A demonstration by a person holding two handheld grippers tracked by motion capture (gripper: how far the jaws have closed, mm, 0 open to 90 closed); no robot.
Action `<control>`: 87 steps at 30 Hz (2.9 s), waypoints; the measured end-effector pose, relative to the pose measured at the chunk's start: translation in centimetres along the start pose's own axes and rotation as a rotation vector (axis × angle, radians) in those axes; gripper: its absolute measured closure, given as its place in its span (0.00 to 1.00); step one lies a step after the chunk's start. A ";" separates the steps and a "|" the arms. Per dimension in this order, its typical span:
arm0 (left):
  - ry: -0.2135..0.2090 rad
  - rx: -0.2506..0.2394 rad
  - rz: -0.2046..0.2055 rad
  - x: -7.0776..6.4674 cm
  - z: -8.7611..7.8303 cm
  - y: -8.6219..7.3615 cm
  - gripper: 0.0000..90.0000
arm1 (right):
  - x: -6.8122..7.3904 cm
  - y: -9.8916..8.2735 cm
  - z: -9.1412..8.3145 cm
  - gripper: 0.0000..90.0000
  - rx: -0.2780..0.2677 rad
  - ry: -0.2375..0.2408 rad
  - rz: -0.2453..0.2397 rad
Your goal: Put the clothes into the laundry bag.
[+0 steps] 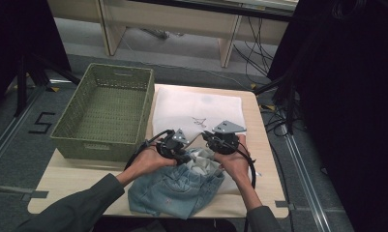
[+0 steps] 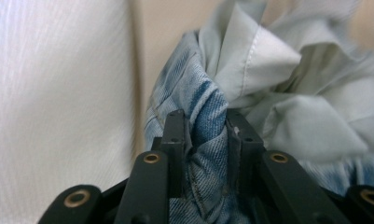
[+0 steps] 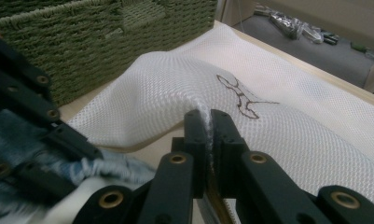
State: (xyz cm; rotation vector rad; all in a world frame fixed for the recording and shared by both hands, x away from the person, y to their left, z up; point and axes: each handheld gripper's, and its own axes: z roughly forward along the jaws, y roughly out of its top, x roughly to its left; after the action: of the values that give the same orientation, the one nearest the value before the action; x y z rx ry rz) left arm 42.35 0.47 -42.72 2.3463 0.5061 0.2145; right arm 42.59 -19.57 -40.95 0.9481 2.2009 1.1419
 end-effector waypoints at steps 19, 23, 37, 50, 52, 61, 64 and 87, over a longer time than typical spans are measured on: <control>0.104 -0.171 -0.158 2.2 -1.8 -1.0 0.39 | 0.9 0.3 -0.3 0.96 -0.014 0.025 -0.024; 0.177 -0.180 -0.167 3.3 -1.7 -1.2 0.38 | 1.3 0.4 -0.2 0.96 -0.025 0.023 -0.014; 0.139 -0.154 -0.093 5.4 -0.5 -1.0 0.94 | 2.3 0.1 0.1 0.83 0.011 0.074 -0.025; 0.071 -0.140 -0.104 6.5 -2.2 -0.6 0.94 | 11.8 0.0 -0.6 0.42 0.129 0.471 -0.151; 0.072 -0.127 -0.093 6.7 -2.3 -0.6 0.94 | 13.4 -1.0 0.3 0.41 0.206 0.477 -0.197; 0.072 -0.124 -0.080 6.5 -2.9 -0.9 0.94 | 13.3 -1.8 1.1 0.91 0.294 0.312 -0.279; 0.072 -0.132 -0.081 6.4 -3.3 -0.8 0.94 | 10.1 0.3 -0.2 0.92 0.183 0.203 -0.316; 0.049 -0.145 -0.100 6.9 -3.6 -0.7 0.94 | 4.9 0.4 0.3 0.50 0.107 0.102 -0.057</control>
State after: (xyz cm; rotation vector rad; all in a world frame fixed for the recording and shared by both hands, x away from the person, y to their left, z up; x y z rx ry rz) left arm 47.40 6.04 -40.53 2.1731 0.6101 0.2541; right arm 39.82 -15.56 -41.29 0.8817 2.3757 1.0769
